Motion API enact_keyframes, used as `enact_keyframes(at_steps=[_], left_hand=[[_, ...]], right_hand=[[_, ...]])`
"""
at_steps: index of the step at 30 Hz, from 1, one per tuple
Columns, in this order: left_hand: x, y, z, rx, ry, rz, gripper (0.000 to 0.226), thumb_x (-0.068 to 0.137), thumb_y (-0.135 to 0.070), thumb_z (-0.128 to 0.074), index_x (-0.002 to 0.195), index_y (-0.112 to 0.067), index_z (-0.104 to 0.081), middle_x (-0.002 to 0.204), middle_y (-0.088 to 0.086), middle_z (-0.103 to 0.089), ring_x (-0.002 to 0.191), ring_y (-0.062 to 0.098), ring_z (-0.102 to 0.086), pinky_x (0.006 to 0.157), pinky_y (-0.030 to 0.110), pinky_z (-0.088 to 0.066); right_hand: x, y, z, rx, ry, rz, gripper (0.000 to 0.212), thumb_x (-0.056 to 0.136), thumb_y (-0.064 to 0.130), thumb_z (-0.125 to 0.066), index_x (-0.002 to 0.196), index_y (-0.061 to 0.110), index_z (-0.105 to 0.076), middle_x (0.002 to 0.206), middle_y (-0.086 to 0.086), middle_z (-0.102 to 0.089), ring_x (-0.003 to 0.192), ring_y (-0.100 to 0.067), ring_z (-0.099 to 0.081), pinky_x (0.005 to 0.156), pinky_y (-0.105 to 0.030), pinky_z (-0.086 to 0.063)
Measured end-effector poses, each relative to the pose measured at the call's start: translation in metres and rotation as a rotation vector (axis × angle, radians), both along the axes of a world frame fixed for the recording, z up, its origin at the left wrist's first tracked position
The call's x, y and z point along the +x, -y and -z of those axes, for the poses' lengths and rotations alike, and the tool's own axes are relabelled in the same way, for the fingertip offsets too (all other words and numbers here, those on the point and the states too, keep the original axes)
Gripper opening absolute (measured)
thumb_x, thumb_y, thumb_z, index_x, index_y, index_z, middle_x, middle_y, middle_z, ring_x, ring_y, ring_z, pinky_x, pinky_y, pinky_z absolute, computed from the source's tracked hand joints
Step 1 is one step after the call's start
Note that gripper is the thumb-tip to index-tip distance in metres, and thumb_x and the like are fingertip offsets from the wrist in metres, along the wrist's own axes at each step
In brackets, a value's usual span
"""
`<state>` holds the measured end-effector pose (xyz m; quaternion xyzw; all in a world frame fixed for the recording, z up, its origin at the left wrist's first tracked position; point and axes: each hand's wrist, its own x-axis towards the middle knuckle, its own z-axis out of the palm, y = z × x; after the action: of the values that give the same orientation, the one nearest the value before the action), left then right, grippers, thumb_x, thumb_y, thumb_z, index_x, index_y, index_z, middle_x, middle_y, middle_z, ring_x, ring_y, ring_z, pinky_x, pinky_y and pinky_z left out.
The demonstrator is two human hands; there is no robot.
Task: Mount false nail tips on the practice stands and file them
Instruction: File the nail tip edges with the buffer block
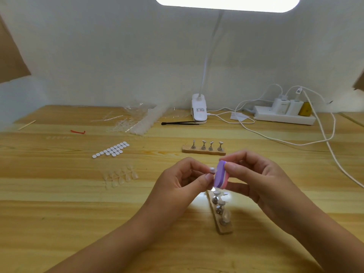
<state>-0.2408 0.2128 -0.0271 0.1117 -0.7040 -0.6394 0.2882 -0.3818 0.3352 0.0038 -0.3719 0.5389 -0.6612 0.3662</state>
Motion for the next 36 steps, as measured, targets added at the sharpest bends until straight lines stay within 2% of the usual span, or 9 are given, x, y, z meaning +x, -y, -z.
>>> enact_keyframes(at_steps=[5, 10, 12, 14, 17, 19, 21, 26, 36], left_hand=[[0.0, 0.002, 0.001, 0.058, 0.002, 0.002, 0.008, 0.086, -0.023, -0.067, 0.087, -0.029, -0.072, 0.085, -0.001, -0.075, 0.081, 0.007, -0.071, 0.075, 0.016, -0.052], [0.0, 0.003, 0.002, 0.061, 0.03, 0.016, 0.012, 0.09, -0.02, -0.069, 0.09, -0.031, -0.072, 0.091, 0.003, -0.076, 0.089, 0.011, -0.072, 0.079, 0.018, -0.052], [-0.001, 0.002, 0.002, 0.071, 0.031, 0.015, 0.009, 0.088, -0.021, -0.069, 0.09, -0.03, -0.072, 0.092, 0.004, -0.076, 0.089, 0.012, -0.072, 0.08, 0.019, -0.053], [-0.001, 0.003, 0.003, 0.07, 0.034, 0.014, 0.009, 0.088, -0.021, -0.069, 0.091, -0.028, -0.072, 0.091, 0.004, -0.076, 0.088, 0.012, -0.072, 0.08, 0.019, -0.053], [0.0, 0.004, 0.004, 0.064, 0.042, 0.015, 0.012, 0.09, -0.018, -0.068, 0.091, -0.029, -0.072, 0.09, 0.002, -0.076, 0.088, 0.011, -0.072, 0.081, 0.019, -0.053], [0.0, 0.004, 0.003, 0.058, 0.047, 0.013, 0.015, 0.091, -0.016, -0.068, 0.09, -0.03, -0.072, 0.09, 0.002, -0.076, 0.088, 0.011, -0.072, 0.081, 0.02, -0.053], [-0.001, 0.003, 0.003, 0.048, 0.05, 0.012, 0.014, 0.09, -0.016, -0.069, 0.089, -0.03, -0.072, 0.089, 0.002, -0.076, 0.087, 0.011, -0.072, 0.079, 0.018, -0.053], [-0.001, 0.002, 0.005, 0.037, 0.055, 0.014, 0.008, 0.089, -0.018, -0.071, 0.09, -0.025, -0.072, 0.088, 0.001, -0.076, 0.086, 0.012, -0.072, 0.078, 0.02, -0.054], [0.0, 0.001, 0.003, 0.051, 0.029, 0.065, 0.003, 0.09, -0.01, -0.068, 0.092, -0.011, -0.07, 0.081, -0.001, -0.074, 0.077, 0.005, -0.07, 0.07, 0.013, -0.051]], right_hand=[[0.001, 0.001, 0.003, 0.018, -0.022, -0.012, 0.025, 0.074, 0.025, -0.069, 0.097, 0.018, -0.075, 0.086, -0.007, -0.072, 0.082, -0.02, -0.072, 0.07, -0.025, -0.057], [-0.008, 0.001, 0.003, 0.022, 0.002, 0.055, 0.019, 0.081, 0.016, -0.06, 0.088, 0.016, -0.077, 0.081, -0.008, -0.069, 0.076, -0.017, -0.069, 0.067, -0.024, -0.056], [-0.007, 0.0, 0.005, 0.035, -0.103, 0.093, 0.034, 0.091, 0.003, -0.047, 0.087, 0.018, -0.077, 0.083, -0.002, -0.068, 0.075, -0.015, -0.064, 0.064, -0.022, -0.054], [-0.004, -0.001, 0.006, 0.023, -0.27, 0.139, 0.045, 0.093, 0.0, -0.036, 0.085, 0.02, -0.075, 0.078, 0.003, -0.064, 0.068, -0.013, -0.055, 0.057, -0.019, -0.048], [0.003, -0.003, 0.004, -0.025, -0.408, 0.189, 0.032, 0.088, 0.02, -0.041, 0.081, 0.022, -0.072, 0.068, 0.009, -0.054, 0.061, -0.005, -0.046, 0.054, -0.013, -0.039], [0.006, -0.003, 0.002, -0.038, -0.537, 0.222, 0.024, 0.094, 0.039, -0.056, 0.082, 0.025, -0.071, 0.069, 0.011, -0.058, 0.063, -0.001, -0.051, 0.059, -0.01, -0.041], [0.008, -0.003, 0.001, -0.024, -0.681, 0.237, 0.024, 0.08, 0.05, -0.063, 0.087, 0.027, -0.069, 0.073, 0.006, -0.055, 0.068, -0.003, -0.052, 0.062, -0.01, -0.042], [0.009, -0.001, 0.006, 0.012, -0.826, 0.216, 0.03, 0.072, 0.051, -0.061, 0.089, 0.029, -0.07, 0.077, 0.006, -0.052, 0.073, -0.006, -0.05, 0.058, -0.016, -0.042], [0.009, -0.003, 0.007, -0.032, -0.786, 0.184, 0.025, 0.073, 0.049, -0.064, 0.086, 0.029, -0.072, 0.079, 0.001, -0.053, 0.069, -0.017, -0.05, 0.055, -0.027, -0.042]])
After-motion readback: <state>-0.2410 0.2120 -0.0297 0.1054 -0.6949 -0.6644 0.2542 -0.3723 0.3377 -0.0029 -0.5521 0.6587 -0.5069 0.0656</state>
